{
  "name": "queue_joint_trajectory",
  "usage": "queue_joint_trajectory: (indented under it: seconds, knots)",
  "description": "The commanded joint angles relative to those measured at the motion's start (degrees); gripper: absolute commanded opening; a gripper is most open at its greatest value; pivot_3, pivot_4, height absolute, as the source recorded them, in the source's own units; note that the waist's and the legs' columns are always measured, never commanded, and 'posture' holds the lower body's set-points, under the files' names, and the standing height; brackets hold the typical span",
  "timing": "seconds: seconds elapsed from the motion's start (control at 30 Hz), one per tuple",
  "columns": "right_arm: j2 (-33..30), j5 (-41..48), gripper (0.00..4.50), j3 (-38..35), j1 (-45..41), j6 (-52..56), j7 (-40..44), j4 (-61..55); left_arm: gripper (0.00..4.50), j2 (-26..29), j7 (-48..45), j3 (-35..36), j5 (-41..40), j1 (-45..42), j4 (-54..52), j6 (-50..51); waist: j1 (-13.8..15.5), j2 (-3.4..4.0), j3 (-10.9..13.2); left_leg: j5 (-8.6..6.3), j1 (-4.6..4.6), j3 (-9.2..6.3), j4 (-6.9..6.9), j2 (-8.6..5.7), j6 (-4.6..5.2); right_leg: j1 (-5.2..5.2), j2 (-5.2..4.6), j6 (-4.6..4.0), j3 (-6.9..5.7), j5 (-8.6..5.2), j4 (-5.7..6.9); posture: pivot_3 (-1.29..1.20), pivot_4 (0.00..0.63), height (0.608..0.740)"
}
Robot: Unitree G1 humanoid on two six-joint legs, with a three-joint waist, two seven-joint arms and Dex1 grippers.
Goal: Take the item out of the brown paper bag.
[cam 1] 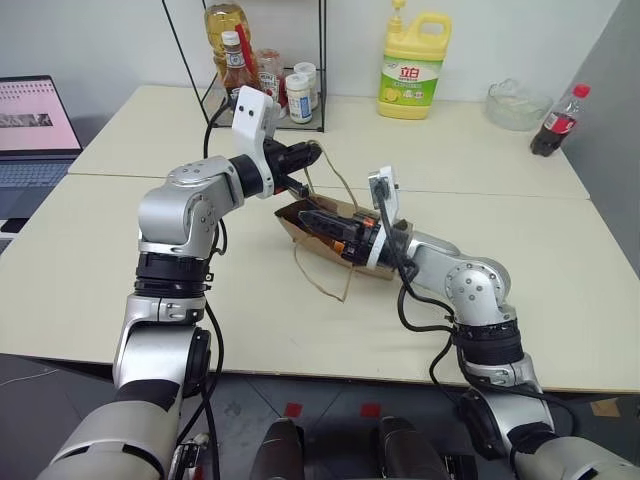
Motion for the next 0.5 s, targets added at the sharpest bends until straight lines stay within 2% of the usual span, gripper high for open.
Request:
queue_joint_trajectory:
  seconds: [0.03,0.27,0.37,0.5]
  knots:
    - [0.4,-2.2,0.02,-0.4,-1.0,0.5,-3.5,-0.7,0.00,-0.2,0.3,0.7,-0.3,-1.1,-2.0,-0.8,0.0,0.00,0.0,0.00,0.00,0.00,0.00,0.00,0.00,0.00,0.00,0.00,0.00,0.00,0.00,0.00,0.150,0.740]
    - [-3.3,-10.4,0.02,5.2,-1.4,3.2,-7.3,-4.5,0.00,-0.6,0.2,0.6,-0.3,-1.3,-1.5,-1.0,0.0,0.00,0.0,0.00,-0.01,0.01,0.00,-0.01,0.00,-0.03,0.00,0.00,0.02,0.00,0.02,0.00,0.150,0.740]
    - [-8.1,-17.1,0.02,12.1,-1.7,1.8,-6.1,-6.7,0.00,-0.9,0.2,0.6,-0.3,-1.5,-1.4,-1.1,0.1,0.00,0.0,0.00,-0.03,0.01,0.01,-0.02,0.00,-0.03,0.00,0.00,0.02,0.00,0.01,0.00,0.150,0.740]
    - [-15.9,-27.7,0.02,22.6,-1.8,-5.5,-0.8,-8.1,0.00,-1.4,0.2,0.5,-0.3,-1.5,-1.4,-1.1,0.0,0.00,0.0,0.00,-0.03,0.02,0.01,-0.01,0.00,-0.04,0.01,0.01,0.03,0.00,-0.01,0.00,0.150,0.740]
